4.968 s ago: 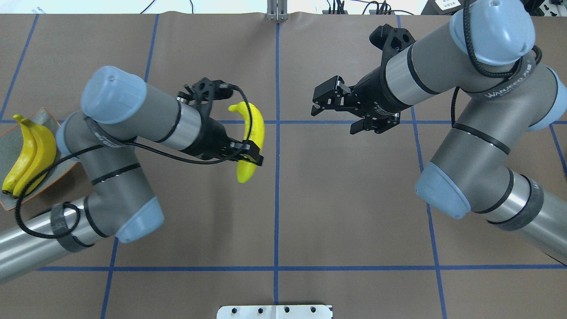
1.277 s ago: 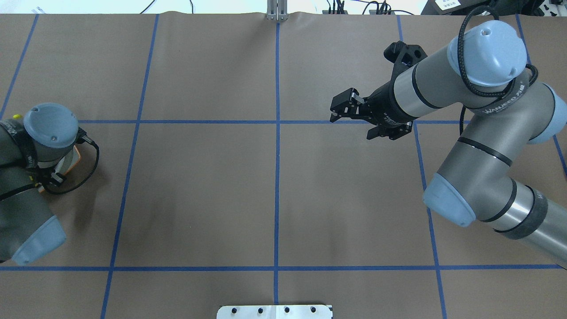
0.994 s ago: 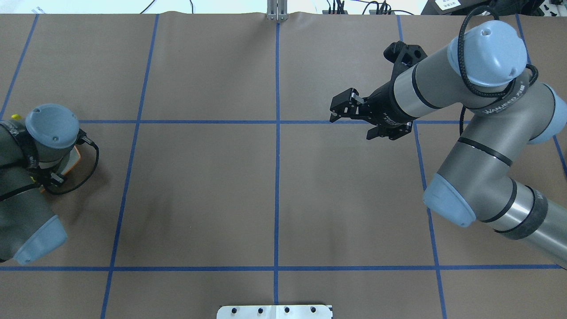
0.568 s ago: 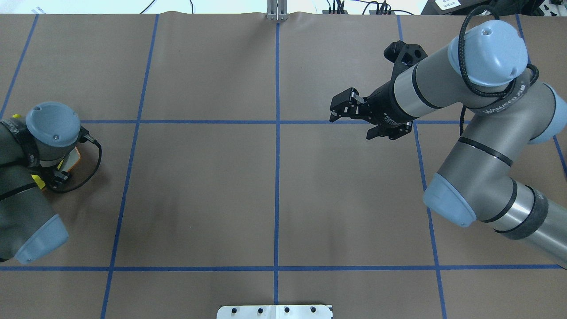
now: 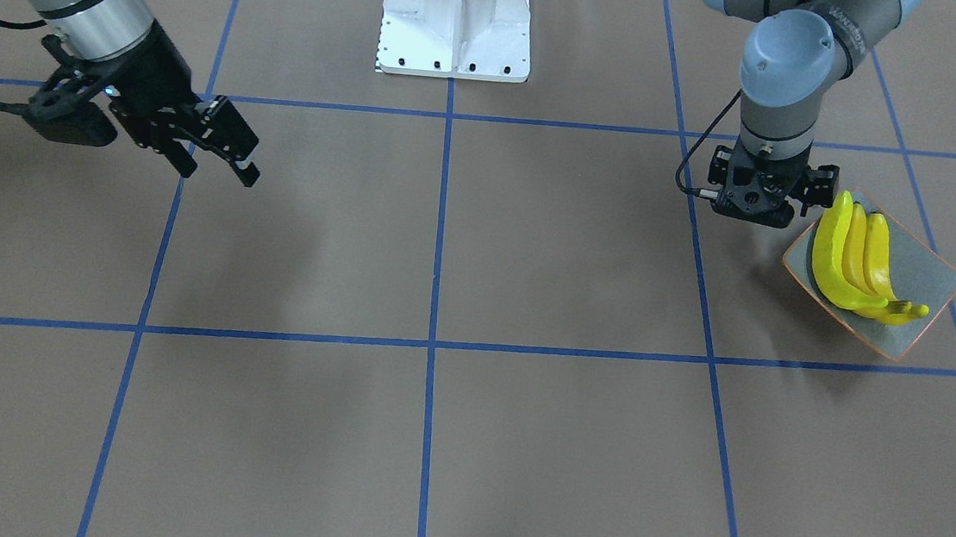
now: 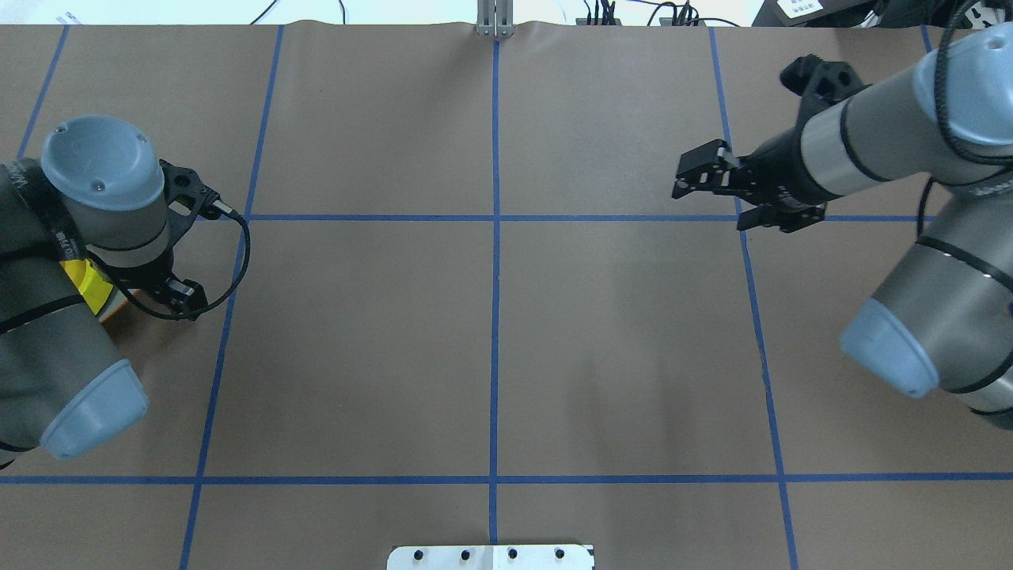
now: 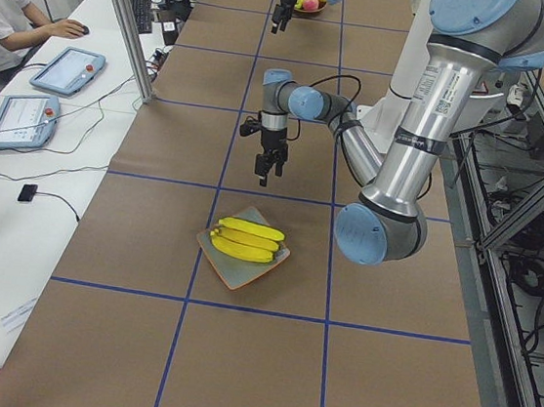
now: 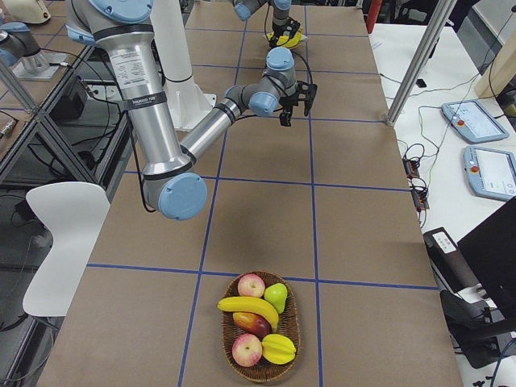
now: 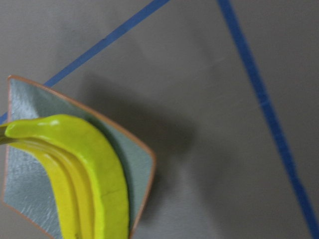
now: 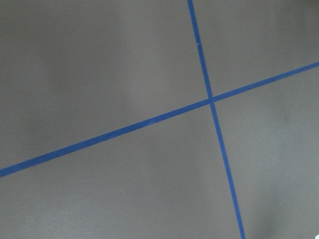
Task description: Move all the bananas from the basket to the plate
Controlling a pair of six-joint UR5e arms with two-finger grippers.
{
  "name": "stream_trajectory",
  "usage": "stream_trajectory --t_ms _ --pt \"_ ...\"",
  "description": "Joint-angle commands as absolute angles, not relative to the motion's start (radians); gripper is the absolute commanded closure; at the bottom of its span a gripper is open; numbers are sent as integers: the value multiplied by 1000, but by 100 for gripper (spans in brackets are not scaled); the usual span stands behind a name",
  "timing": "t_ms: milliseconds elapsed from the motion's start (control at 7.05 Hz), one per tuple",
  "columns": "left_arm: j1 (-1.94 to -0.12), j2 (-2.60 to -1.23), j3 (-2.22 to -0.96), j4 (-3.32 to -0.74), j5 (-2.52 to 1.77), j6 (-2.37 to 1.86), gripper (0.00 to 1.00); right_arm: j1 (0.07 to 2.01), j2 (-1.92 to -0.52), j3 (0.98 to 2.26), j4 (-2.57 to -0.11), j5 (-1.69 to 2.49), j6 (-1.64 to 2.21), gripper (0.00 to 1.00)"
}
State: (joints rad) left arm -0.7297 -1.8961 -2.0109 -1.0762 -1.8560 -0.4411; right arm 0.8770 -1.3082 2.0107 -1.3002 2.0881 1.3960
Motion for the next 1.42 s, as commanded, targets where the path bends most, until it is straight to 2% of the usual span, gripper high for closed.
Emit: stream_trajectory --t_ms 0,426,568,852,1277 --pt "-729 -1917 -2013 -1130 -1913 -501 0 1018 -1479 2026 -1301 2089 1158 0" --pt "-773 -1916 -2010 -1185 -2017 -503 0 1234 -1736 2019 -1301 2117 655 0" --pt "-841 -1910 -2006 -1236 -2108 -514 0 1320 -1806 2005 -1302 2155 499 0" --pt "-963 -1902 -2006 -1282 -2175 -503 0 1478 -1868 1871 -1301 2277 177 0" --pt "-1129 -1878 -2009 -1290 -2305 -453 0 1485 -1924 1761 -1299 2258 136 0"
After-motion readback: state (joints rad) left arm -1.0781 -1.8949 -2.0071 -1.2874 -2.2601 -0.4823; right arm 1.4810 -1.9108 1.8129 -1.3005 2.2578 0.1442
